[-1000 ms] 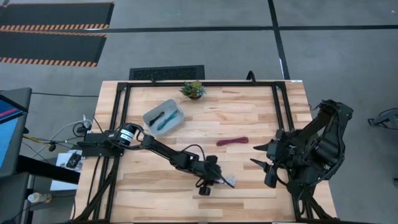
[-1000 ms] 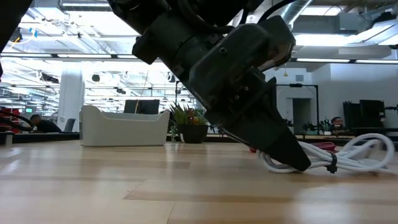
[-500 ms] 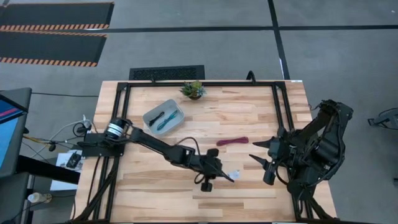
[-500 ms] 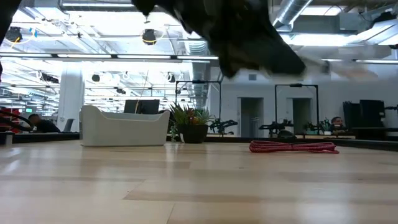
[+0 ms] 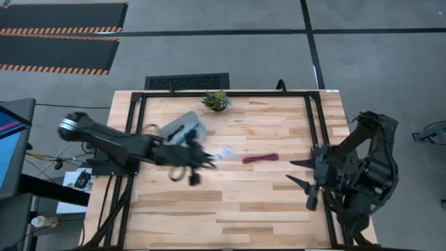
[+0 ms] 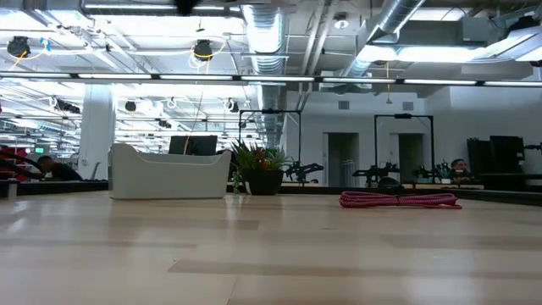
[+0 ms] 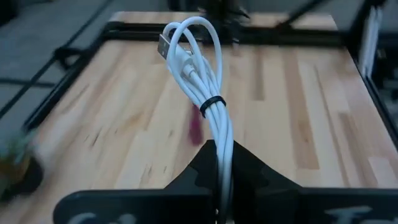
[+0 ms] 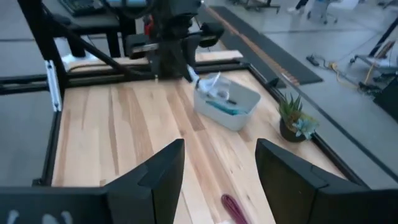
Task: Pick and place USB-C Cables
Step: Put the white charger cable into the white bin
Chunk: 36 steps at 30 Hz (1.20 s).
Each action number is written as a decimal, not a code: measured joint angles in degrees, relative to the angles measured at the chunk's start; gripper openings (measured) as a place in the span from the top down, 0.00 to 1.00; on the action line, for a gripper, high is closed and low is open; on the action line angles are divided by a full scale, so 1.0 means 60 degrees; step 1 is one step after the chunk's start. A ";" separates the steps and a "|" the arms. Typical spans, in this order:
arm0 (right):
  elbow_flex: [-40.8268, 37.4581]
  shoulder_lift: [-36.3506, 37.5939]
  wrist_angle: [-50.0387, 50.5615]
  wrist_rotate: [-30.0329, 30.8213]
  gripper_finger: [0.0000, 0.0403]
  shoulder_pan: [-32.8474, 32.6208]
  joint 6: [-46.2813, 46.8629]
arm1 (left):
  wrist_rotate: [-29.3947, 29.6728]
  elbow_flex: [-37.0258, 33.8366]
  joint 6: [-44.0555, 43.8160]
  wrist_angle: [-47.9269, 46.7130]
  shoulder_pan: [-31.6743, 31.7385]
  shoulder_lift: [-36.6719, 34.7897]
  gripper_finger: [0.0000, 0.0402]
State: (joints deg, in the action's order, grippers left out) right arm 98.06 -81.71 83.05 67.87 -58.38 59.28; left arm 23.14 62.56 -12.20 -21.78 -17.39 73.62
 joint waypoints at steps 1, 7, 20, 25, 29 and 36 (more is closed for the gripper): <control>0.0000 -0.0001 0.0110 0.0175 0.45 -0.0064 0.0144 | 0.0283 -0.0662 -0.0386 0.0208 -0.0120 -0.0642 1.00; -0.1026 0.0000 0.0898 0.1937 0.45 0.0025 0.1962 | 0.1974 -0.4985 -0.1581 0.4435 -0.1137 -0.3897 1.00; -0.3748 0.0415 -0.2917 -0.0158 0.49 0.3397 0.1222 | 0.1917 -0.8175 -0.0819 0.9970 -0.1526 -0.4756 1.00; -0.5098 0.0402 -0.8793 -0.2287 0.55 0.4906 -0.3951 | 0.1787 -0.7911 -0.0243 1.0000 -0.1419 -0.4534 1.00; -0.6361 0.0378 -1.3298 -0.4206 0.59 0.6321 -0.6572 | 0.0934 -0.7875 0.0332 1.0731 -0.1178 -0.4272 1.00; -0.8056 -0.0081 -1.9379 -0.8000 0.62 0.8607 -0.7545 | 0.0433 -0.8039 0.1196 1.1347 -0.0620 -0.4083 1.00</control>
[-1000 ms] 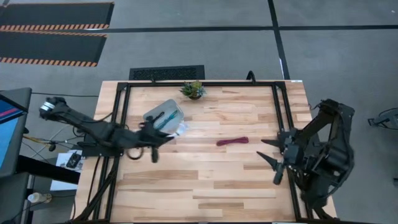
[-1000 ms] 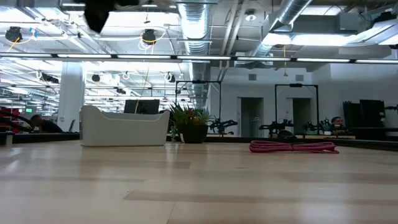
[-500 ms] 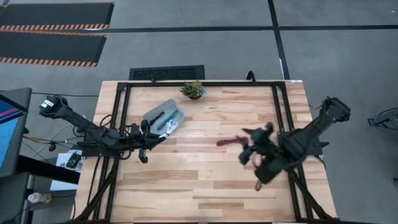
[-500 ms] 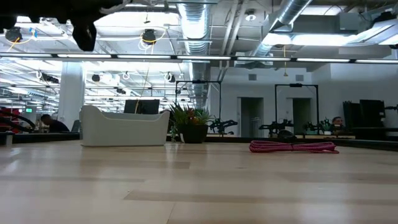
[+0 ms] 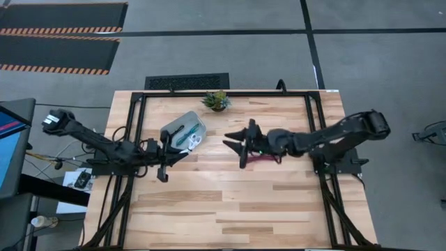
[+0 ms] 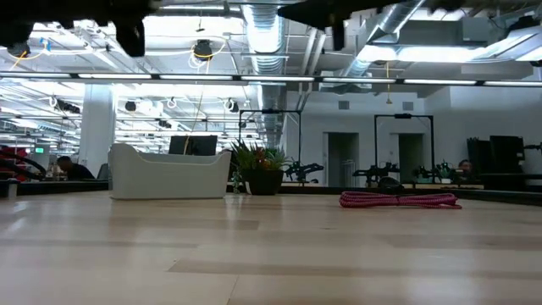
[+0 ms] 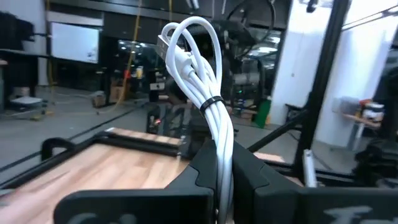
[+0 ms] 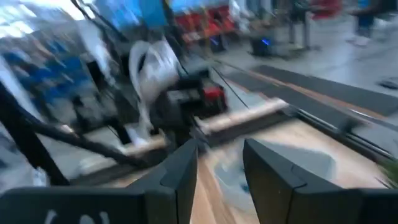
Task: Pick and place USB-C Cables
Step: Put the white charger cable into the white bin
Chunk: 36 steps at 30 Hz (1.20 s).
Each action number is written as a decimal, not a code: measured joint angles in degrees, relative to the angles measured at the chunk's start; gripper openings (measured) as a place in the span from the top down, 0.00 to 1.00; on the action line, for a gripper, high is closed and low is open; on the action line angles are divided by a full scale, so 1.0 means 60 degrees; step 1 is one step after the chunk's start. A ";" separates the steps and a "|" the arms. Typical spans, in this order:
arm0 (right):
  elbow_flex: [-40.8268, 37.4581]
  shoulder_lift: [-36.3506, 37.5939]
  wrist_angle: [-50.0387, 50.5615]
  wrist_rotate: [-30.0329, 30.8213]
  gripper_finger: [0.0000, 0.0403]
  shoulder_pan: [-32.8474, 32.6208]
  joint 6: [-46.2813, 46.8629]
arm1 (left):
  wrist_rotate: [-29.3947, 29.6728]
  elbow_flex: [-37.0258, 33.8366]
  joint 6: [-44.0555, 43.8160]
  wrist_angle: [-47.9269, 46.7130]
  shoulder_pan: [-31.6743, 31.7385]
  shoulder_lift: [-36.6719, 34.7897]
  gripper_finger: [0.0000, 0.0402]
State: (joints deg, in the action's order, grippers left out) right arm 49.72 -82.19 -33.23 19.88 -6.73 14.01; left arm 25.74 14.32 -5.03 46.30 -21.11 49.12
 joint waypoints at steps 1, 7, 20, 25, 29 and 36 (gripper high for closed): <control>-0.0063 -0.0142 -0.0551 -0.0391 0.61 0.0227 0.0168 | -0.0009 -0.0075 0.0020 0.0055 0.0093 0.0008 1.00; 0.0250 -0.1549 -0.1652 -0.1310 0.44 0.0939 0.0908 | -0.0716 -0.0569 0.0464 0.1152 0.0862 0.0008 1.00; 0.3253 -0.4649 -0.2352 -0.2509 0.25 0.1282 0.0173 | -0.1559 -0.0619 0.0454 0.1290 0.2423 0.0434 1.00; 0.4023 -0.4932 -0.2345 -0.3147 0.25 0.1627 0.0184 | -0.1898 -0.0626 0.0322 0.1438 0.2861 0.0749 1.00; 0.4202 -0.4922 -0.2322 -0.3397 0.25 0.1855 0.0189 | -0.1965 -0.0626 0.0312 0.1546 0.3034 0.0743 1.00; 0.4410 -0.4926 -0.2315 -0.3836 0.32 0.2116 0.0578 | -0.1958 -0.0622 0.0633 0.2056 0.3144 0.0748 1.00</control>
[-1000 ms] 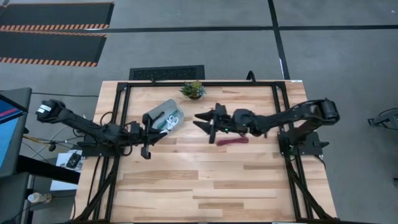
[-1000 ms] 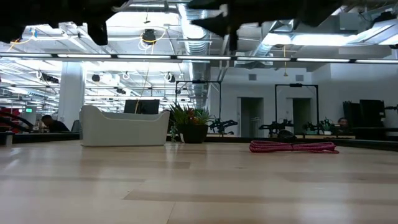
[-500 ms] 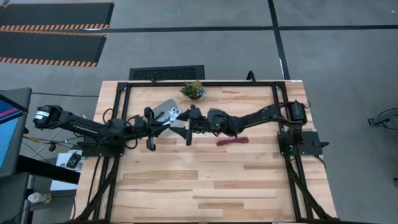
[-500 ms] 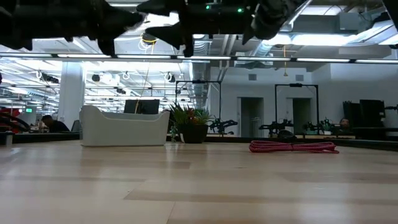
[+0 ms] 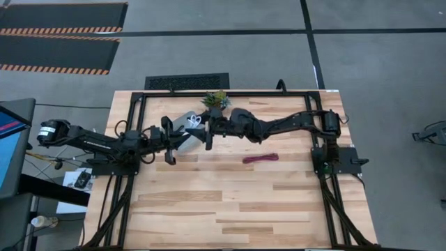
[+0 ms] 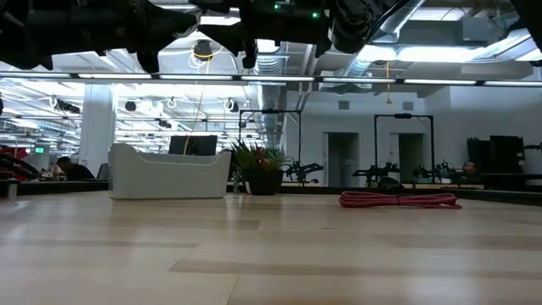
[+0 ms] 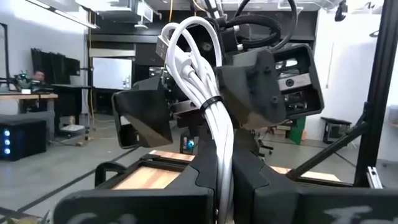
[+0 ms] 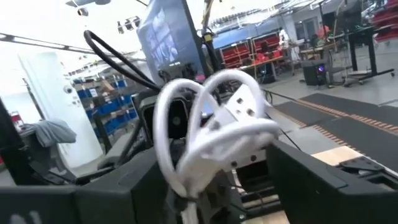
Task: Pick and place USB-C Cables
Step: Put the white charger cable into the white bin
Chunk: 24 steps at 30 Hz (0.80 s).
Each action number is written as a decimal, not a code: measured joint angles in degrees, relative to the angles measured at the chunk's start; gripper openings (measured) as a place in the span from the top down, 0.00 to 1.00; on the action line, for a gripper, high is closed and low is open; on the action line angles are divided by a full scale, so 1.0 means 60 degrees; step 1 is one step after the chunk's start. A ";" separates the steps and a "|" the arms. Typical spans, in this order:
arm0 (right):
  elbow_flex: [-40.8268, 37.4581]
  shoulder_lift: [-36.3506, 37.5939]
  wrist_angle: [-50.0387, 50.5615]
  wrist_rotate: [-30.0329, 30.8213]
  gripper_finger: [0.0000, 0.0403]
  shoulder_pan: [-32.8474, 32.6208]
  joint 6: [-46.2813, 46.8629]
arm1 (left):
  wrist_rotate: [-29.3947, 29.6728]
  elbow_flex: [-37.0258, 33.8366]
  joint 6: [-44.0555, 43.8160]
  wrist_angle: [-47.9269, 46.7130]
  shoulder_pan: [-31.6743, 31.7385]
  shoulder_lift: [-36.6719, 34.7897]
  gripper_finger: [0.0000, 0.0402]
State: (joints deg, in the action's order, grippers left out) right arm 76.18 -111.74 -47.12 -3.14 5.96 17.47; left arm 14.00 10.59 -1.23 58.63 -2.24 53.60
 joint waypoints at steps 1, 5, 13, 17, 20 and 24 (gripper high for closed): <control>0.0000 -0.0001 0.0007 -0.0005 0.33 0.0038 0.0006 | 0.0017 0.0000 0.0000 0.0013 0.0000 0.0000 1.00; 0.0000 0.0000 -0.0070 -0.0079 0.38 0.0156 0.0076 | 0.0363 0.0000 0.0104 0.0094 0.0000 0.0000 1.00; -0.0002 0.0000 0.0017 -0.0253 0.63 0.0148 0.0113 | 0.0675 0.0000 0.0090 0.0130 0.0000 0.0000 1.00; -0.0004 0.0000 0.0004 -0.0522 0.89 0.0196 0.0313 | 0.0804 0.0000 0.0014 0.0071 0.0000 0.0000 1.00; -0.0004 0.0000 0.0025 -0.0545 0.95 0.0207 0.0338 | 0.0857 0.0000 -0.0234 0.0000 0.0000 0.0000 1.00; -0.0022 0.0000 0.0104 -0.0527 0.94 0.0210 0.0444 | 0.0990 0.0019 -0.0889 -0.0427 0.0000 -0.0021 0.99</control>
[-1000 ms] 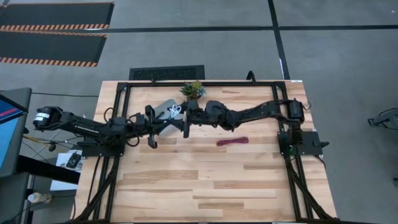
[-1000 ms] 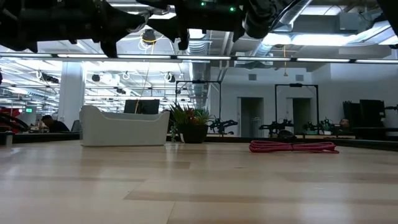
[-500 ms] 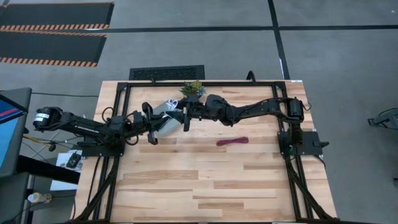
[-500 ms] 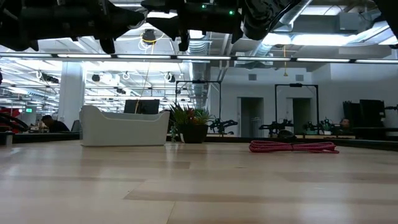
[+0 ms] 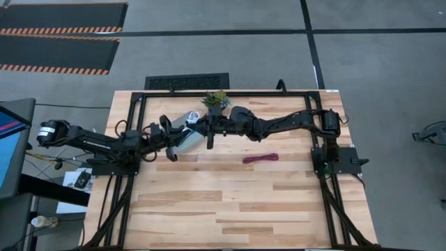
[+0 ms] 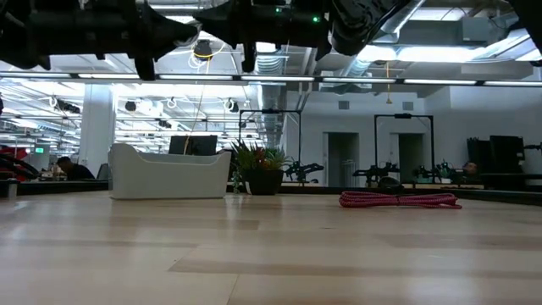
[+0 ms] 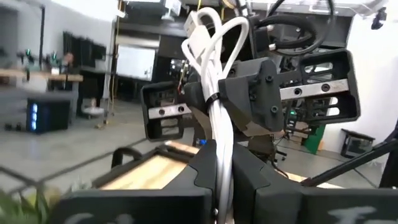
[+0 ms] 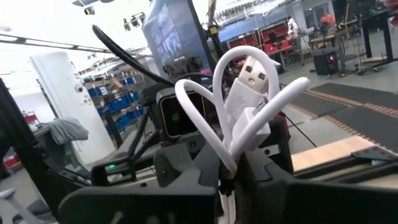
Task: Pick and place USB-C Cables
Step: Put the white charger cable into the white bin
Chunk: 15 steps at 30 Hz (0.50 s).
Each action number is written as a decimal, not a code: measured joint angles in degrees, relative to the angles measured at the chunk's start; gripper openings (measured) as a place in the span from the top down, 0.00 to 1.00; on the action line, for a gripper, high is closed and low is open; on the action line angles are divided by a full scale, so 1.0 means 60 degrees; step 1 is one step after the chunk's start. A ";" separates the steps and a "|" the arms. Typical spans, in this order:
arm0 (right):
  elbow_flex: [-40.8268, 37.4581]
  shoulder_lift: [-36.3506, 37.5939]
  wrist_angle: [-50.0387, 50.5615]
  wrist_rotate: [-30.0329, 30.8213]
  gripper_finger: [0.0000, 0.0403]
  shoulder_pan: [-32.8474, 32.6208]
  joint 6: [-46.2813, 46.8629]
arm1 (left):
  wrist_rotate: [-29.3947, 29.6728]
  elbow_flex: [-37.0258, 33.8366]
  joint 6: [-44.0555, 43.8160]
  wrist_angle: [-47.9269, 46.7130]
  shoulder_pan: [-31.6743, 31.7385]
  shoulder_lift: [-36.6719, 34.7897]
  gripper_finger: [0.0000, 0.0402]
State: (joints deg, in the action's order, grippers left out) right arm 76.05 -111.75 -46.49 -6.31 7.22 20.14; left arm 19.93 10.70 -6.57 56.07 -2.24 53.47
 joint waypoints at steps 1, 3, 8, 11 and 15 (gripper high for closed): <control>-0.0007 -0.0003 0.0032 0.0000 0.95 0.0000 0.0000 | 0.0020 0.0010 -0.0218 -0.0178 0.0000 0.0000 0.97; -0.0011 -0.0029 0.0073 -0.0005 0.96 0.0022 -0.0004 | 0.0038 0.0017 -0.0636 -0.0575 0.0000 0.0003 0.92; 0.0180 0.0015 0.0147 -0.0199 0.96 0.0241 0.0066 | -0.0031 -0.0019 -0.1384 -0.1212 -0.0007 0.0028 0.74; 0.0727 0.0000 0.1262 -0.0713 0.96 0.0486 0.0013 | -0.0226 -0.0015 -0.1869 -0.1614 -0.0006 0.0006 0.64; 0.1830 0.0008 0.3579 -0.0904 0.96 0.0712 -0.0994 | -0.0796 -0.0015 -0.2393 -0.2032 -0.0007 -0.0194 0.55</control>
State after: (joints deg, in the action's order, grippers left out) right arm 87.03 -111.70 -25.02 -11.73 11.50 14.18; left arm 15.16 10.61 -20.92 43.88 -2.28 52.31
